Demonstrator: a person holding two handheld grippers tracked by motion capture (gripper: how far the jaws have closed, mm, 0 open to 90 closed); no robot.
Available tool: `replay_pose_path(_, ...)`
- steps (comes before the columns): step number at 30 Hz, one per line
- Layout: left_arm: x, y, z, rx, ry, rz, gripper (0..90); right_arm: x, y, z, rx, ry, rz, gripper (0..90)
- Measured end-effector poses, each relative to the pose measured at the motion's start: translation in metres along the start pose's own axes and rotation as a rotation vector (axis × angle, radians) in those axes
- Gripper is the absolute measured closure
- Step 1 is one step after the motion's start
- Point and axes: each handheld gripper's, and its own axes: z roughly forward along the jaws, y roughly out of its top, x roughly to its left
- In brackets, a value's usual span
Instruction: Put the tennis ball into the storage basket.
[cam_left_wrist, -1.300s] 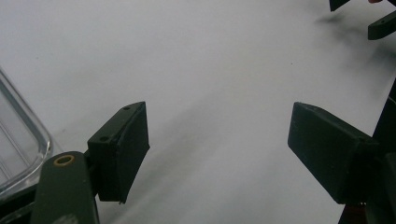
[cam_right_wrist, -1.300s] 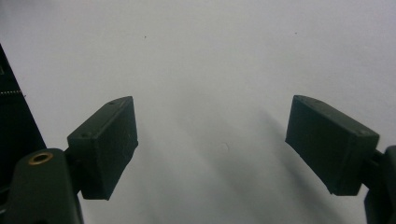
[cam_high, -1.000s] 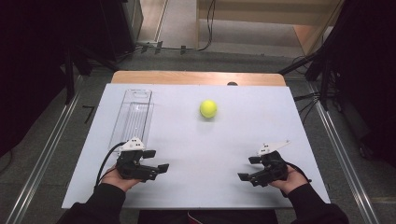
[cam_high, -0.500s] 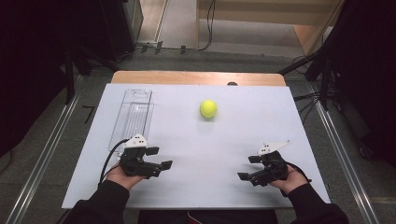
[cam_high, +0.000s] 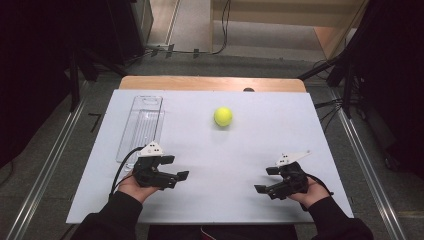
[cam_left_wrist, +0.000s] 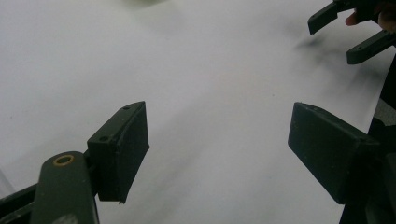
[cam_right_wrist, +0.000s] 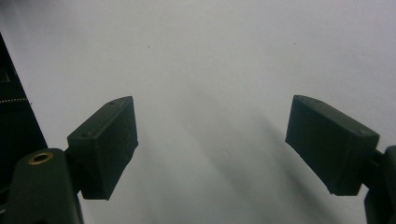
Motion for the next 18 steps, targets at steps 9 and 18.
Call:
replay_pose_path(9,0.0,0.008,0.006,0.006,-0.006,-0.01,20.9,0.0,0.0,0.0,-0.007,-0.002,-0.008,14.7)
replay_pose_path(18,0.003,0.014,0.013,0.009,-0.017,-0.008,20.8,0.0,0.0,-0.002,-0.044,0.011,-0.023,14.8)
